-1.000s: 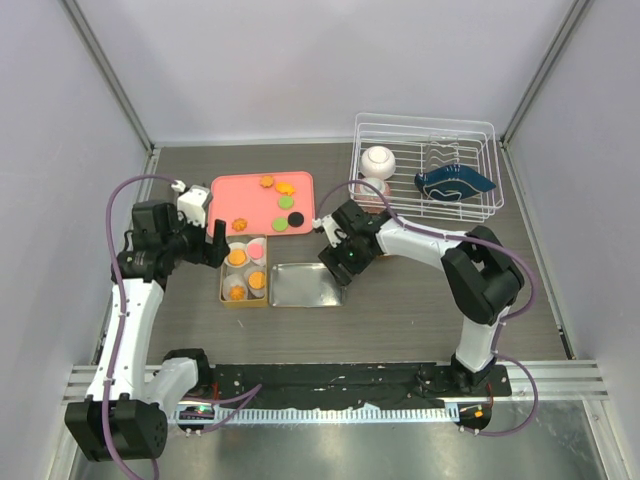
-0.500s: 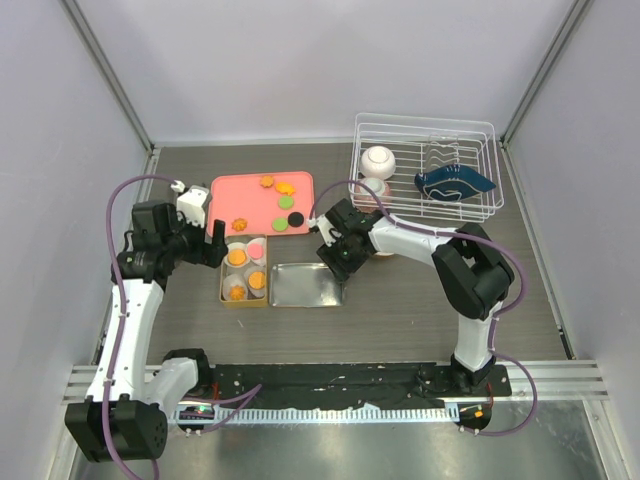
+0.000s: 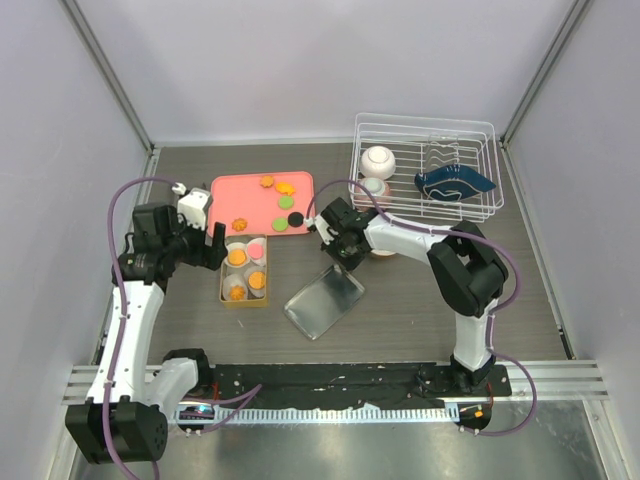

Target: Pack the cookies

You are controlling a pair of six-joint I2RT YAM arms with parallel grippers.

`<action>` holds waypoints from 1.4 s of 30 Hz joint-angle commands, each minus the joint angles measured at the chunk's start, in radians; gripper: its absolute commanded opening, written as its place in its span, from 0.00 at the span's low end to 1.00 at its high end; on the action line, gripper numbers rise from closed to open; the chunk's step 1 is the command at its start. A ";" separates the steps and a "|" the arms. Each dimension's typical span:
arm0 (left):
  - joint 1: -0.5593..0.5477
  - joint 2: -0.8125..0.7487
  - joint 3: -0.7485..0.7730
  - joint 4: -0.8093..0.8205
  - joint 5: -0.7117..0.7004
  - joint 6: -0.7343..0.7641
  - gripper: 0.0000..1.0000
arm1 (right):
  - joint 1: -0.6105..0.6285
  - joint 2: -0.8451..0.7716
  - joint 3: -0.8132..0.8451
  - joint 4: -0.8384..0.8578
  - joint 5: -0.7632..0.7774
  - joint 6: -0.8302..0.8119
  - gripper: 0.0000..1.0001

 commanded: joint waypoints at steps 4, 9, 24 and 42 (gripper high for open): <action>-0.005 -0.013 -0.011 0.023 0.005 0.015 0.87 | 0.005 0.014 0.060 -0.041 0.077 -0.040 0.07; -0.005 -0.011 -0.014 0.013 0.057 0.037 0.87 | 0.005 0.028 0.061 -0.044 0.068 -0.035 0.03; -0.083 0.038 -0.029 0.083 0.261 0.072 0.85 | 0.005 -0.087 0.253 -0.172 -0.053 -0.024 0.01; -0.117 0.071 -0.023 0.270 0.349 -0.167 0.84 | -0.044 -0.193 0.440 -0.225 0.051 0.089 0.01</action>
